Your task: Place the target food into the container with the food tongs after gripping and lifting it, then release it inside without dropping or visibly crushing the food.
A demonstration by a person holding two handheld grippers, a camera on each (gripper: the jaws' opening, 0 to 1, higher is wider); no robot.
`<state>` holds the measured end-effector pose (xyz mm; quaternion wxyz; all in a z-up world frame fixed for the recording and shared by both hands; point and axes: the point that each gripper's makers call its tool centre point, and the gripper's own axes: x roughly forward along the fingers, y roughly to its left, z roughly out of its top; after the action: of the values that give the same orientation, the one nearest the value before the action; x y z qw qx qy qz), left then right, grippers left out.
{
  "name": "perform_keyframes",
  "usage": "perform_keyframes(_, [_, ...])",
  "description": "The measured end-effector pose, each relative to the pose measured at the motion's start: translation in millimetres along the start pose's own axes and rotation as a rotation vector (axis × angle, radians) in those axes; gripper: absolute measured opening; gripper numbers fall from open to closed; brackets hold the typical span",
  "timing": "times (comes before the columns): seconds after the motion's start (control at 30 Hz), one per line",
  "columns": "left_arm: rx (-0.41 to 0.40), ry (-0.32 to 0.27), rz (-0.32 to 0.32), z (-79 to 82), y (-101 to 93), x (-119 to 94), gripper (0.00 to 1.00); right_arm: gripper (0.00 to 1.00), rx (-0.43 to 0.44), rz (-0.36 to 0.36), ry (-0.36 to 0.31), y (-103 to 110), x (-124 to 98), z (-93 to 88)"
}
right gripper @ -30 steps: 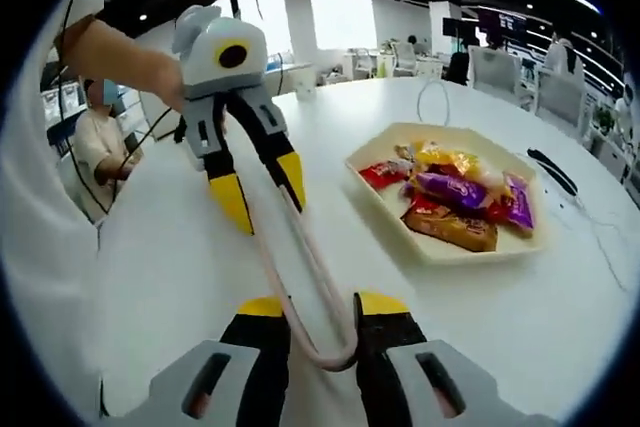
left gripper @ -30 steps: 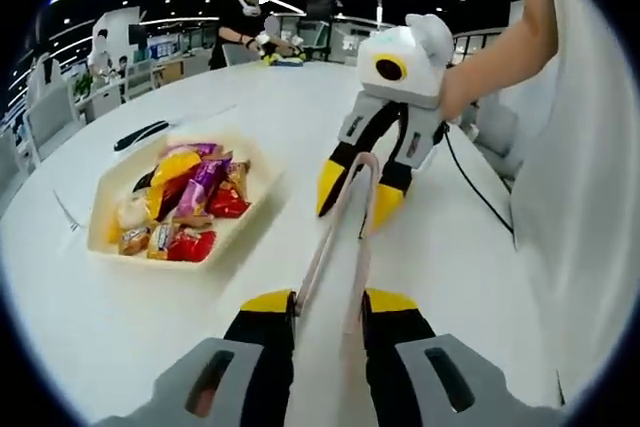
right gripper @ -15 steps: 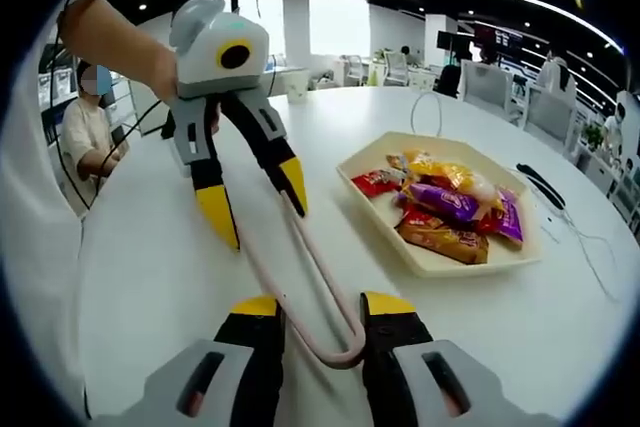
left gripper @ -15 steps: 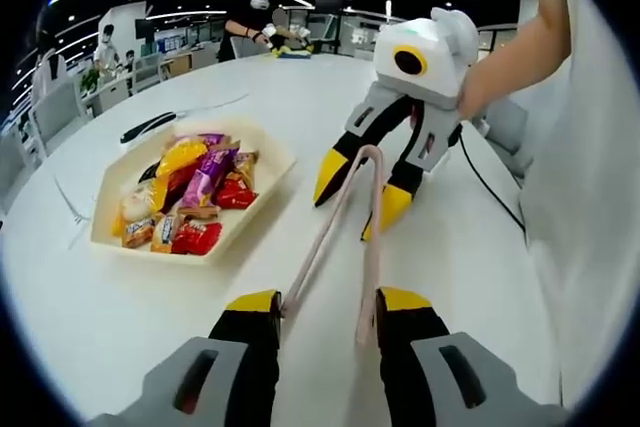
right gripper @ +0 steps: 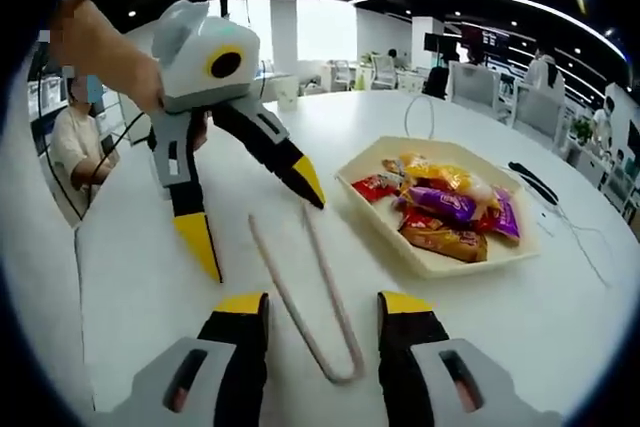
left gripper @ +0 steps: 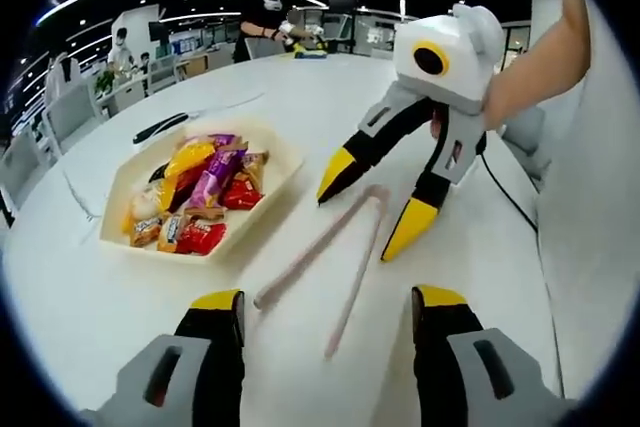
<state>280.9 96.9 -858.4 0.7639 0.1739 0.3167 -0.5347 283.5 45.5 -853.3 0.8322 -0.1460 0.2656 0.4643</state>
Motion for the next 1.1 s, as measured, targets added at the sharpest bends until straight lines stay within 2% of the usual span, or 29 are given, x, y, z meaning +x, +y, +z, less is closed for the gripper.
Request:
perform_keyframes(0.1, [-0.034,-0.008,0.019,-0.4,0.8,-5.0,0.71,0.47,0.047,-0.001,-0.037,-2.8,-7.3,6.2])
perform_keyframes(0.33, [-0.137,-0.078,0.104,6.9,10.3,-22.2,0.75,0.51,0.151,-0.035,-0.114,-10.8,-26.7,23.7])
perform_keyframes(0.4, [-0.155,-0.081,0.111,8.0,9.4,-25.4,0.75,0.51,0.157,-0.041,-0.12,-10.5,-31.4,26.8])
perform_keyframes(0.47, [-0.209,-0.097,0.108,11.6,6.8,-26.9,0.81,0.51,0.158,-0.042,-0.137,-8.8,-35.3,31.2])
perform_keyframes(0.53, [-0.27,-0.153,0.137,20.3,7.3,-32.8,0.88,0.51,0.165,-0.044,-0.163,-4.3,-45.1,40.0])
perform_keyframes(0.6, [-0.299,-0.156,0.151,20.9,7.6,-36.0,0.97,0.53,0.163,-0.054,-0.181,-3.1,-52.1,45.9])
perform_keyframes(0.63, [-0.309,-0.162,0.162,22.2,8.6,-37.9,0.99,0.54,0.164,-0.057,-0.183,-3.1,-53.6,46.9])
perform_keyframes(0.7, [-0.325,-0.205,0.192,29.2,11.5,-48.5,0.99,0.54,0.169,-0.075,-0.209,-3.8,-63.9,53.9])
perform_keyframes(0.77, [-0.345,-0.252,0.213,37.6,12.6,-59.8,0.99,0.62,0.229,-0.04,-0.255,2.5,-70.7,62.7])
perform_keyframes(0.83, [-0.353,-0.284,0.231,42.1,14.6,-70.6,0.99,0.69,0.253,-0.016,-0.278,7.2,-77.4,68.8])
perform_keyframes(0.93, [-0.356,-0.326,0.255,48.6,14.7,-90.0,0.99,0.69,0.236,-0.028,-0.271,8.3,-93.6,73.8])
perform_keyframes(1.03, [-0.353,-0.338,0.27,50.7,11.4,-107.8,0.99,0.71,0.237,-0.059,-0.268,3.7,-112.6,77.6])
perform_keyframes(1.1, [-0.345,-0.334,0.308,48.0,14.7,-122.2,0.99,0.72,0.237,-0.074,-0.268,1.1,-123.4,78.5])
